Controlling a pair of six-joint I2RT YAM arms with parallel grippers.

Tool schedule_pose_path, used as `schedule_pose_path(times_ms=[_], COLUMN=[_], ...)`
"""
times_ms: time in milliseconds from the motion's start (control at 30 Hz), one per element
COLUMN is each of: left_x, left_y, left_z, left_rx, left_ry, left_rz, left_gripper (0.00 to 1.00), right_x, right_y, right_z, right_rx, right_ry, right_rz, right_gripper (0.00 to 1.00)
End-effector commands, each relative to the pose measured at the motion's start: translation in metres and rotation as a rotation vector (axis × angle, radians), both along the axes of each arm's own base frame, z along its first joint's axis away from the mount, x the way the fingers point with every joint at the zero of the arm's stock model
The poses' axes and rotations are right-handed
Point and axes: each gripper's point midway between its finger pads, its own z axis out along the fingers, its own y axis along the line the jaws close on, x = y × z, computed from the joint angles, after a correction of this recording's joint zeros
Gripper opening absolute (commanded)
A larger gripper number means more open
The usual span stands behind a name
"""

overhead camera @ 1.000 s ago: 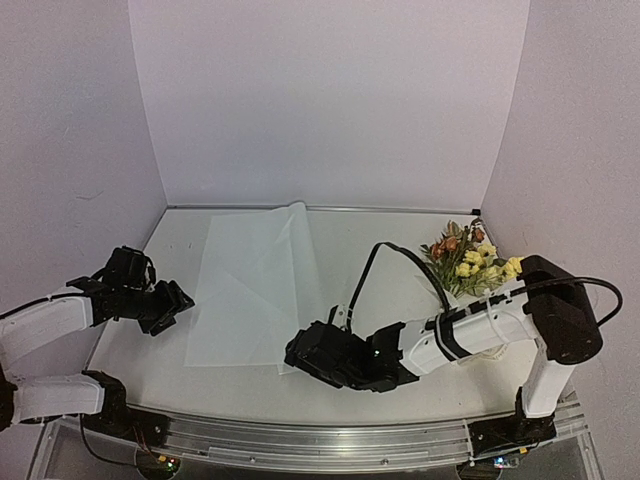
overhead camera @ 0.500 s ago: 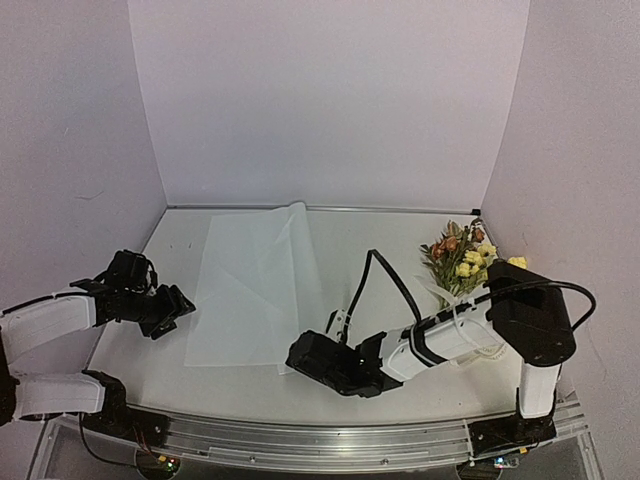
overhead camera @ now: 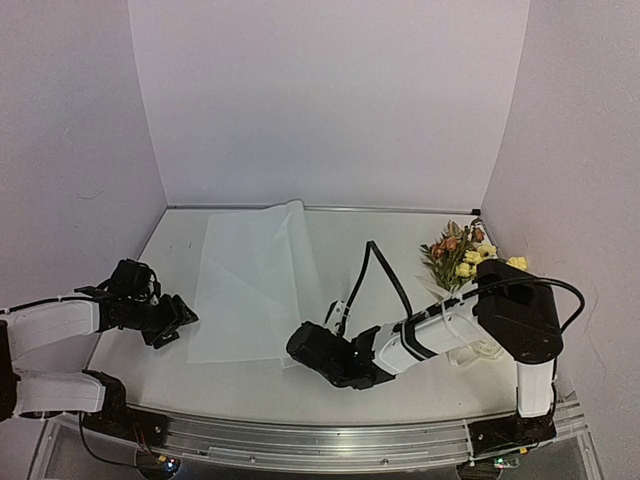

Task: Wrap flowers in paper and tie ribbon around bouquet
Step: Pick up the folded wrapping paper from the center of the board.

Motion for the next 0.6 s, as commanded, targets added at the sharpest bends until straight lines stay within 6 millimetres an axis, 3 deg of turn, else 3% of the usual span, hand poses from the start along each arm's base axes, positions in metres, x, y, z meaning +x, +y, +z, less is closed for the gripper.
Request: schedule_pose_path(times_ms=[0, 67, 367, 567], left_x=[0.004, 0.001, -0.024, -0.052], left_y=[-0.002, -0.005, -0.025, -0.029], left_z=[0.002, 0.000, 0.011, -0.005], left_rx=[-0.025, -0.051, -0.342, -0.584], left_ry=[-0.010, 0.004, 0.130, 0.253], left_rz=[0.007, 0.011, 0.157, 0.358], left_gripper=[0.71, 0.72, 0.85, 0.93], right_x=[0.015, 0.017, 0.021, 0.022], right_y=[0.001, 0.000, 0.005, 0.018], right_z=[0.026, 0.043, 0.122, 0.140], right_rx=[0.023, 0.039, 0.155, 0.251], right_ry=[-0.040, -0.035, -0.038, 0.005], right_rz=[-0.028, -0.029, -0.025, -0.020], right_gripper=[0.10, 0.01, 0.00, 0.00])
